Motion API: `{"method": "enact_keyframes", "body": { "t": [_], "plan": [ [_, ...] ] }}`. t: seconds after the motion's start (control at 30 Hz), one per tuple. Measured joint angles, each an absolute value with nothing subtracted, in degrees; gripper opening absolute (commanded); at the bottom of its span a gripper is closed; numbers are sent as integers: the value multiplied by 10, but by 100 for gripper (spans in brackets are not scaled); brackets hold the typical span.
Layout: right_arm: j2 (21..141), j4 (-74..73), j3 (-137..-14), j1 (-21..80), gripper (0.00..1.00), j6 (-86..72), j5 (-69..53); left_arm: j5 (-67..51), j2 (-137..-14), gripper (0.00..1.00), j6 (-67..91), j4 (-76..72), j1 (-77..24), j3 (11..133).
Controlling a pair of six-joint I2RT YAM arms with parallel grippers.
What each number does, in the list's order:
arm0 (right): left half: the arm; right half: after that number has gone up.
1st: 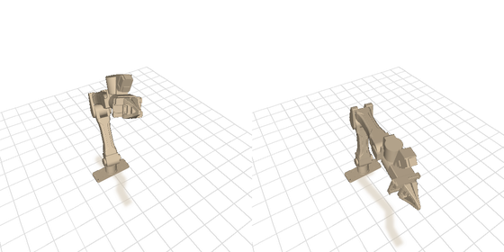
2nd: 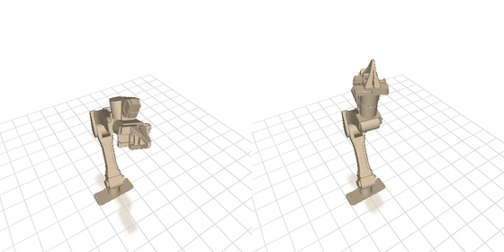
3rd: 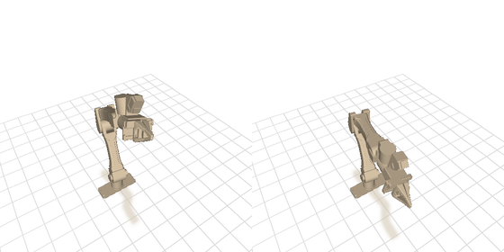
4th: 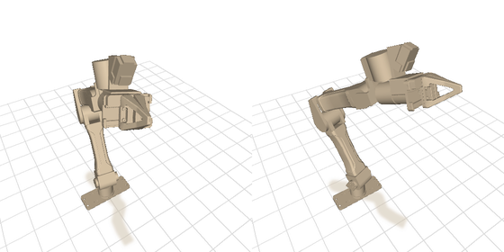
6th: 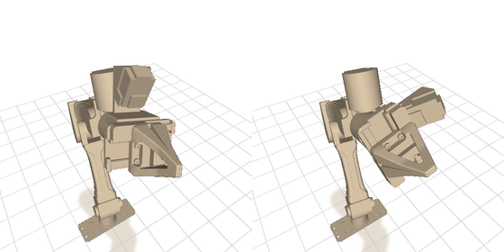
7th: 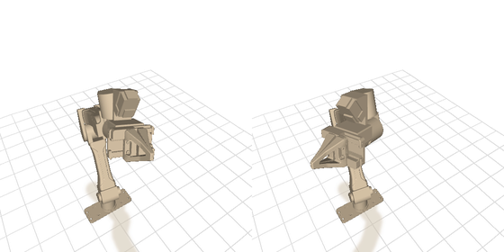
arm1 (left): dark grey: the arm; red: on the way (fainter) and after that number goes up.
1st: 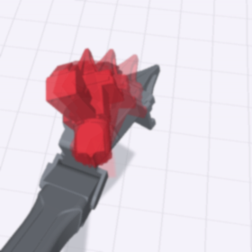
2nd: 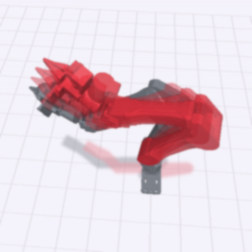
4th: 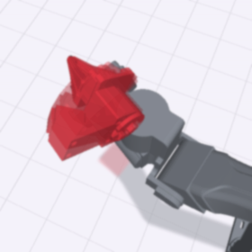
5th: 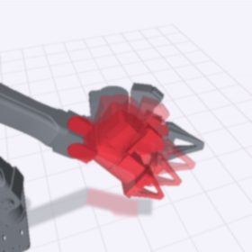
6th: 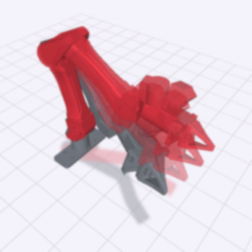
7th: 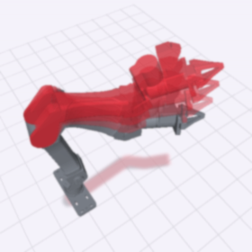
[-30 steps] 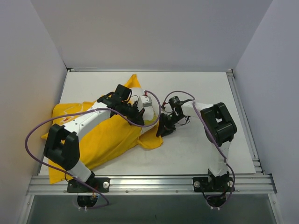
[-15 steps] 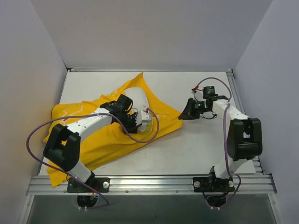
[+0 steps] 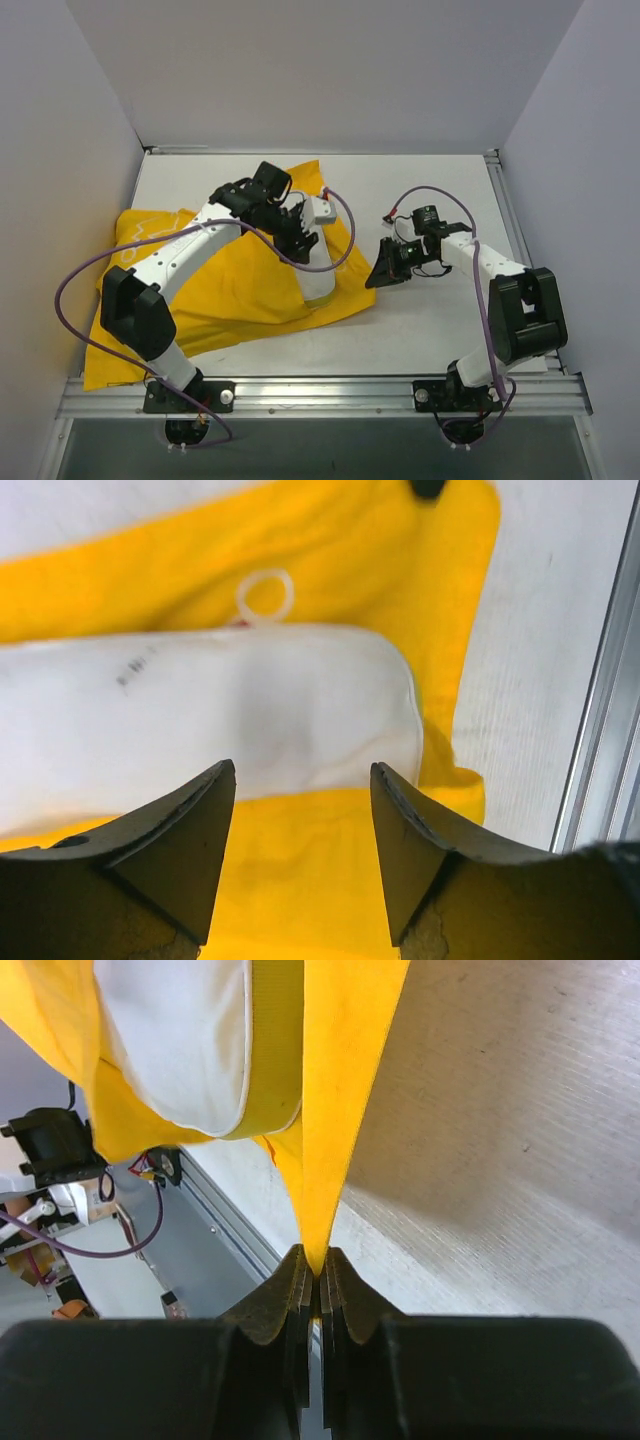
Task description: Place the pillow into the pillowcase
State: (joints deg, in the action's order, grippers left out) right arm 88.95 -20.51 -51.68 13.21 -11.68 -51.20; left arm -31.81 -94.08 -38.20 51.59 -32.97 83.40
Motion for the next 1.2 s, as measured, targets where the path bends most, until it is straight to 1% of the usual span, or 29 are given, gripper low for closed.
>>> {"method": "enact_keyframes", "body": {
  "t": [0.13, 0.2, 0.23, 0.27, 0.37, 0.4, 0.5, 0.6, 0.67, 0.73, 0.8, 0.83, 0.97, 1.0, 1.03, 1.07, 1.1, 1.17, 1.2],
  "plan": [
    [889, -200, -517, 132, 0, -116, -529, -292, -947, 64, -325, 481, -371, 900],
    [889, -199, -517, 130, 0, -115, -536, -262, -970, 61, -305, 458, -404, 909],
    [889, -198, -517, 127, 0, -114, -540, -246, -995, 58, -295, 447, -421, 914],
    [889, -197, -516, 125, 0, -114, -546, -235, -1021, 51, -288, 435, -434, 917],
    [889, -192, -512, 100, 0, -117, -566, -194, -1110, 38, -275, 414, -449, 916],
    [889, -187, -505, 80, 0, -119, -576, -177, -1137, 27, -274, 409, -447, 910],
    [889, -184, -479, 12, 0, -124, -589, -146, -1178, 18, -288, 390, -416, 860],
    [883, -208, -457, -51, 0, -116, -600, -154, -1147, 16, -319, 376, -355, 831],
    [867, -228, -450, -81, 0, -103, -611, -155, -1124, 16, -352, 379, -293, 806],
    [846, -248, -449, -88, 0, -88, -625, -155, -1107, 19, -381, 392, -251, 786],
    [825, -260, -449, -68, 0, -73, -636, -163, -1092, 23, -405, 421, -237, 773],
    [816, -264, -449, -50, 0, -69, -637, -170, -1087, 26, -416, 436, -243, 772],
    [786, -263, -449, 56, 0, -62, -635, -227, -1071, 28, -448, 484, -316, 773],
    [780, -263, -449, 83, 13, -60, -635, -239, -1063, 28, -458, 488, -343, 768],
    [774, -265, -449, 103, 50, -59, -635, -249, -1053, 28, -468, 490, -368, 761],
    [771, -270, -452, 116, 65, -58, -635, -260, -1040, 28, -478, 491, -395, 749],
    [771, -279, -457, 121, 75, -50, -635, -272, -1028, 28, -489, 495, -421, 736],
    [783, -305, -478, 110, 83, -32, -626, -295, -1003, 29, -507, 505, -466, 707],
    [794, -315, -493, 95, 90, -24, -620, -307, -990, 30, -519, 509, -483, 687]
  ]
}}
